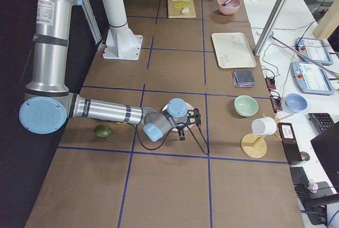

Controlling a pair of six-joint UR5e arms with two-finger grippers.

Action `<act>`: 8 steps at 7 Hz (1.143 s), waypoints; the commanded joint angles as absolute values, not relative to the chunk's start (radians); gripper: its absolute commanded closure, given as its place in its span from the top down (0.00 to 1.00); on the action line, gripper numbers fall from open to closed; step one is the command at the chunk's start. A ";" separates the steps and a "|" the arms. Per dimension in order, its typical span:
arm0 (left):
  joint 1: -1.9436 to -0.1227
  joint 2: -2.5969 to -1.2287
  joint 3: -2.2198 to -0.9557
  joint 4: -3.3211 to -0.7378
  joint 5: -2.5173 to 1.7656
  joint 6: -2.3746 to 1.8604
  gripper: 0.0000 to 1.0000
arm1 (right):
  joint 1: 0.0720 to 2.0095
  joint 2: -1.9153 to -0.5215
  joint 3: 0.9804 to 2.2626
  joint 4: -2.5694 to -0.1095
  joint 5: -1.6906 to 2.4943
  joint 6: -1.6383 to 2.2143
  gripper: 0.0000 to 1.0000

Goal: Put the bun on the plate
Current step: 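Move the right gripper down to the rim of the white plate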

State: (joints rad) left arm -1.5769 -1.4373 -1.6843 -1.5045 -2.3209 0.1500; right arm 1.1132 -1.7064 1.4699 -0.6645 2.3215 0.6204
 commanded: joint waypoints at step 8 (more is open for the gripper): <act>-1.577 -1.436 -1.684 -1.503 -2.321 0.149 1.00 | 1.091 -1.703 1.524 -0.638 2.374 0.657 0.00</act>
